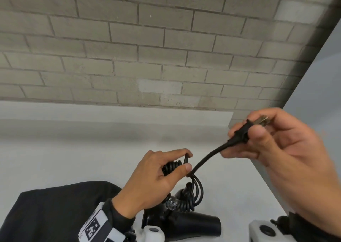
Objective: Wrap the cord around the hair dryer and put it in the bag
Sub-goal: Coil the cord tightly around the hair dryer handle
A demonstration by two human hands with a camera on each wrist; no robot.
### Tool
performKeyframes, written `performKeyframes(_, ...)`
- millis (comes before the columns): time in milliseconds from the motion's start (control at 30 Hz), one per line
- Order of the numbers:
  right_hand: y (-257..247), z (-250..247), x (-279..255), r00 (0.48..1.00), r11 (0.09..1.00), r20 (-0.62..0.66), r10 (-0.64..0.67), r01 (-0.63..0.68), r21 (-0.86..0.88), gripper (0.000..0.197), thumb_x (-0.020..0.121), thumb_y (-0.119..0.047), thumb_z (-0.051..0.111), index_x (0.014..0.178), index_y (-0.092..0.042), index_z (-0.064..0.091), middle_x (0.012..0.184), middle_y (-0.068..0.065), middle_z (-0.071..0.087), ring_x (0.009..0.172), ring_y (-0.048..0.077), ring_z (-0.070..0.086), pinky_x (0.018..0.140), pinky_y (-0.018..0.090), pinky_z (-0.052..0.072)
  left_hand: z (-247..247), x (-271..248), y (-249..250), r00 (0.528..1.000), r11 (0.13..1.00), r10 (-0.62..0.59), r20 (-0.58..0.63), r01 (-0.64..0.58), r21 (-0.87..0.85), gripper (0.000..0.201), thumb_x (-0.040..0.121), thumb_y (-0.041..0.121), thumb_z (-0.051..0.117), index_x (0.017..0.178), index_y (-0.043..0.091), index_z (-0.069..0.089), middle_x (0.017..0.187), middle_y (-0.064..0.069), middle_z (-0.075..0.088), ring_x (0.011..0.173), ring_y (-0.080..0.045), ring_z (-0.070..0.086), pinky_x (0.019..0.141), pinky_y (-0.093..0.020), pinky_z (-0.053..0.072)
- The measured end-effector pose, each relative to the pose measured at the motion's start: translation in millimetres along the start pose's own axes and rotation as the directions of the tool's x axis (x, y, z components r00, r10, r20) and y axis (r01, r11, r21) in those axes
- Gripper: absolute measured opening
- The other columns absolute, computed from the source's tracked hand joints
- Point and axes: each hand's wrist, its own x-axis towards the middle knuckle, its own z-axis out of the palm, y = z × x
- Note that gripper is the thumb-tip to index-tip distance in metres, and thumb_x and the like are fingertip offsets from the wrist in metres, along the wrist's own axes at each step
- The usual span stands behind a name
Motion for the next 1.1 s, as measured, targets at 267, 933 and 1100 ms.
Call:
performKeyframes(267, -6.1, -14.8, 27.3, 0.981, 0.990, -0.150, 0.126, -0.113, 0.090, 0.020, 0.084, -0.029, 0.055, 0.085, -0.009, 0.056, 0.078, 0.005, 0.069, 0.058, 0.025, 0.070, 0.059, 0.033, 0.060, 0.2, -1.5, -7.7, 0.997, 0.986, 0.071, 0.002, -0.070, 0.151, 0.034, 0.092, 0.070, 0.034, 0.078, 0.048, 0.056, 0.066, 0.018, 0.051, 0.073, -0.012, 0.047, 0.076, -0.018, 0.033)
performKeyframes(933, 49.3, -35.2, 44.8, 0.887, 0.948, -0.362, 0.285, -0.206, 0.242, 0.023, 0.096, -0.028, 0.053, 0.084, -0.009, 0.056, 0.077, 0.005, 0.061, 0.062, 0.019, 0.069, 0.063, 0.030, 0.059, 9.7, -2.6, -9.5, 0.948, 0.944, 0.302, -0.096, -0.284, 0.167, 0.028, 0.090, 0.057, 0.058, 0.083, 0.030, 0.065, 0.066, 0.026, 0.043, 0.076, -0.005, 0.047, 0.073, -0.034, 0.042)
performKeyframes(1100, 78.6, -41.9, 37.9, 0.838, 0.928, -0.417, 0.351, -0.251, 0.276, 0.014, 0.097, -0.020, 0.055, 0.091, -0.007, 0.056, 0.074, 0.005, 0.063, 0.064, 0.019, 0.067, 0.061, 0.028, 0.059, 9.8, -2.8, -9.7, 0.950, 0.947, 0.298, -0.095, -0.281, 0.157, 0.037, 0.090, 0.060, 0.055, 0.075, 0.027, 0.062, 0.065, 0.023, 0.046, 0.078, -0.005, 0.047, 0.072, -0.033, 0.043)
